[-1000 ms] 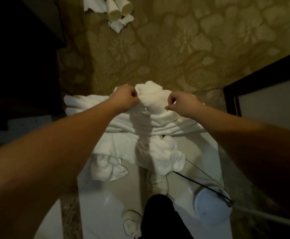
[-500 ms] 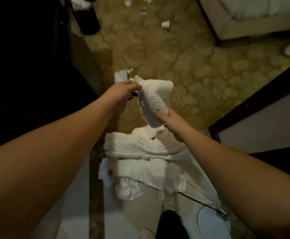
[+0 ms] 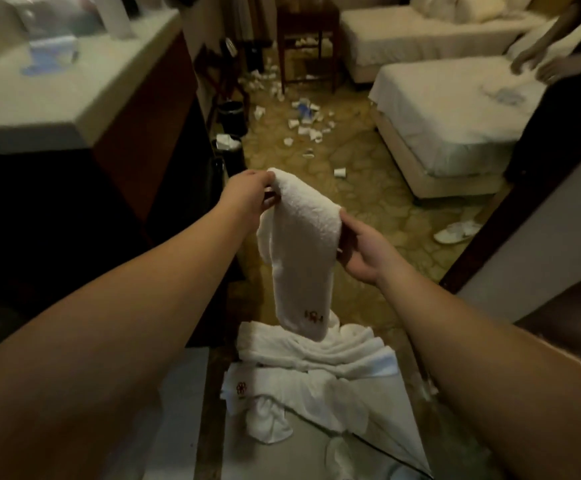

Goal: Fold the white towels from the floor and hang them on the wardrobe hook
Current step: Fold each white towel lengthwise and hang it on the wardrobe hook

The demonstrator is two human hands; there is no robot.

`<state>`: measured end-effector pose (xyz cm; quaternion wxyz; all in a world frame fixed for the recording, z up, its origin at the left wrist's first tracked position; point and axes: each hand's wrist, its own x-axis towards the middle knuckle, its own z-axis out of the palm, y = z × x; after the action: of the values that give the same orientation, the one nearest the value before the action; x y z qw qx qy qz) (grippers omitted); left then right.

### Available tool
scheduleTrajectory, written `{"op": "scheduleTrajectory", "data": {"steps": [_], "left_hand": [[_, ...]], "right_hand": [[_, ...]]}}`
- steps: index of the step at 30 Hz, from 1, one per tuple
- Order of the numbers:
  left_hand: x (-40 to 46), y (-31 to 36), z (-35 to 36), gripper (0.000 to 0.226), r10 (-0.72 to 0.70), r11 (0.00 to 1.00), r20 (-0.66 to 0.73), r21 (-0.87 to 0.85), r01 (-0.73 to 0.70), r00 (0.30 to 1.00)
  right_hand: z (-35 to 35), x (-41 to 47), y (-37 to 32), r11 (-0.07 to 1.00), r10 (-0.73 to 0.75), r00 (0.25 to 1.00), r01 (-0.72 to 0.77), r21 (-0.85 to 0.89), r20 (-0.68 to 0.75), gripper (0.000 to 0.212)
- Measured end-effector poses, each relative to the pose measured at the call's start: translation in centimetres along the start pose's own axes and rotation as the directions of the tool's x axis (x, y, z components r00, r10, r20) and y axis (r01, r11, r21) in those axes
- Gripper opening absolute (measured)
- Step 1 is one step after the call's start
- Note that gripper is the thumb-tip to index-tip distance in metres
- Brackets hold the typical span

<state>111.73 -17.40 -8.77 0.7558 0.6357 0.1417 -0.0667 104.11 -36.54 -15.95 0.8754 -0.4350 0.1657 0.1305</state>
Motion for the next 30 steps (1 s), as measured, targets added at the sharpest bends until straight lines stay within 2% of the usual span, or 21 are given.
{"op": "scheduleTrajectory", "data": {"steps": [3, 5, 7, 10, 12, 14, 16, 19, 21, 23, 27, 30], "left_hand": [[-4.2, 3.1, -0.7, 0.026, 0.048, 0.999, -0.037, 0.024, -0.048, 0.998], [-7.7, 4.3, -1.0, 0.041, 0.167, 0.959, -0.031, 0.238, -0.155, 0.986], [-12.1, 4.6, -1.0, 0.059, 0.335, 0.827, 0.059, 0.460, -0.323, 0.941], [-19.0, 3.7, -0.7, 0.078, 0.452, 0.657, 0.246, 0.558, -0.506, 0.858], [-22.2, 3.1, -0.5, 0.076, 0.527, 0.548, 0.260, 0.624, -0.557, 0.809], [-25.0, 2.9, -0.4, 0.062, 0.596, 0.470, 0.198, 0.700, -0.538, 0.778], [-27.8, 3.2, -0.3, 0.051, 0.606, 0.474, 0.133, 0.731, -0.490, 0.785], [-33.1, 3.5, -0.3, 0.029, 0.615, 0.483, 0.154, 0.701, -0.524, 0.773], [-36.9, 3.4, -0.8, 0.020, 0.637, 0.499, 0.115, 0.693, -0.521, 0.762], [-40.3, 3.1, -1.7, 0.020, 0.643, 0.515, 0.050, 0.710, -0.480, 0.764], [-46.9, 2.4, -3.6, 0.013, 0.600, 0.593, -0.089, 0.717, -0.367, 0.795], [-51.9, 2.2, -5.5, 0.025, 0.540, 0.680, -0.170, 0.665, -0.308, 0.824]], "right_hand": [[3.6, -4.4, -2.2, 1.000, 0.005, 0.989, -0.003, -0.013, 0.151, 0.058], [5.9, -6.9, -3.5, 0.997, 0.005, 0.976, 0.010, -0.070, 0.216, 0.058], [7.8, -9.2, -4.8, 0.992, 0.003, 0.966, 0.031, -0.126, 0.260, 0.053], [9.8, -13.0, -6.0, 0.975, 0.017, 0.945, 0.057, -0.216, 0.326, 0.040], [10.4, -15.6, -6.2, 0.962, 0.011, 0.939, 0.084, -0.259, 0.344, 0.040], [10.7, -18.4, -5.9, 0.951, -0.008, 0.927, 0.124, -0.285, 0.376, 0.038], [10.9, -21.1, -5.4, 0.942, -0.018, 0.919, 0.148, -0.301, 0.395, 0.040], [10.7, -25.3, -4.4, 0.924, -0.023, 0.894, 0.190, -0.331, 0.447, 0.044], [10.7, -28.2, -3.5, 0.910, -0.024, 0.864, 0.227, -0.347, 0.503, 0.032], [10.7, -30.7, -2.5, 0.900, -0.015, 0.843, 0.245, -0.361, 0.537, 0.019], [11.0, -35.1, -0.2, 0.892, 0.001, 0.825, 0.254, -0.373, 0.564, 0.018], [11.7, -38.8, 1.6, 0.890, 0.038, 0.801, 0.246, -0.385, 0.598, 0.016]]}}
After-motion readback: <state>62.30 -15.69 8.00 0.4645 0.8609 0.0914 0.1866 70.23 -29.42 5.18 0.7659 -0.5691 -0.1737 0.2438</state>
